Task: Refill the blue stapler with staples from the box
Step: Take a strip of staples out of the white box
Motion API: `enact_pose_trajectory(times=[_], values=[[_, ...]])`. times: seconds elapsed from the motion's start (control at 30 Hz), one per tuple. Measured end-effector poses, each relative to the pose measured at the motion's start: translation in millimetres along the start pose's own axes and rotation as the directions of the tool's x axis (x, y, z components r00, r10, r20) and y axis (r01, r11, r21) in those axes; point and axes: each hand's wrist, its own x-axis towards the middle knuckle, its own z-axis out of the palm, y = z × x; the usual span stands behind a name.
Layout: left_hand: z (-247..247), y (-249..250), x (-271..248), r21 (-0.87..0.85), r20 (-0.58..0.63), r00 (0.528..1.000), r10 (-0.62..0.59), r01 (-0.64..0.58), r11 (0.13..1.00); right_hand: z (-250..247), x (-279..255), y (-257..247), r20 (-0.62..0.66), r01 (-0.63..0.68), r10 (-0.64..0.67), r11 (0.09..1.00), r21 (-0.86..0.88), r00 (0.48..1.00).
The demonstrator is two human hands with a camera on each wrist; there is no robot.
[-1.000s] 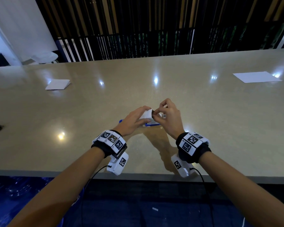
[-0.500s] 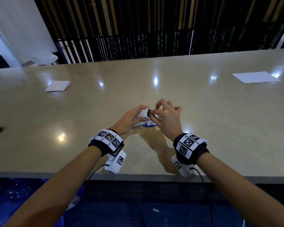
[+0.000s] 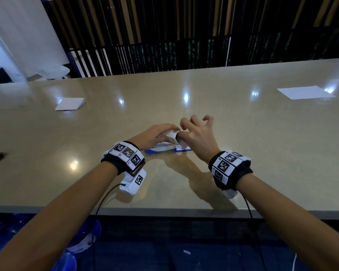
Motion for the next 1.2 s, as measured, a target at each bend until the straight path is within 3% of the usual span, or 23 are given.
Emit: enact_pose_trajectory(times=[0.2, 0.33, 0.6, 0.87, 1.03, 1.2], values=[[-14, 2, 8, 0.015, 0.178, 0.983, -0.038, 0.036, 0.999, -6, 6, 7, 0.042, 0.084, -0.086, 0.996, 0.035, 0.995], [-17, 5, 10, -0.040, 0.230, 0.968, -0.103, 0.116, 0.992, -6, 9, 8, 0.060, 0.129, -0.131, 0.991, 0.043, 0.990], [-20, 11, 8, -0.071, 0.266, 0.948, -0.176, 0.202, 0.977, 2, -3, 14, -0.080, 0.224, -0.222, 0.974, 0.021, 0.972], [-28, 5, -1, -0.067, 0.215, 0.960, -0.178, 0.196, 0.978, 3, -19, 18, -0.179, 0.067, -0.034, 0.982, 0.179, 0.983], [-26, 5, 2, -0.074, 0.188, 0.964, -0.188, 0.205, 0.976, 1, -22, 14, -0.043, -0.056, 0.080, 0.912, 0.406, 0.996], [-23, 5, 5, -0.063, 0.178, 0.968, -0.174, 0.188, 0.980, -1, -16, 7, 0.104, -0.298, 0.297, 0.742, 0.600, 0.949]])
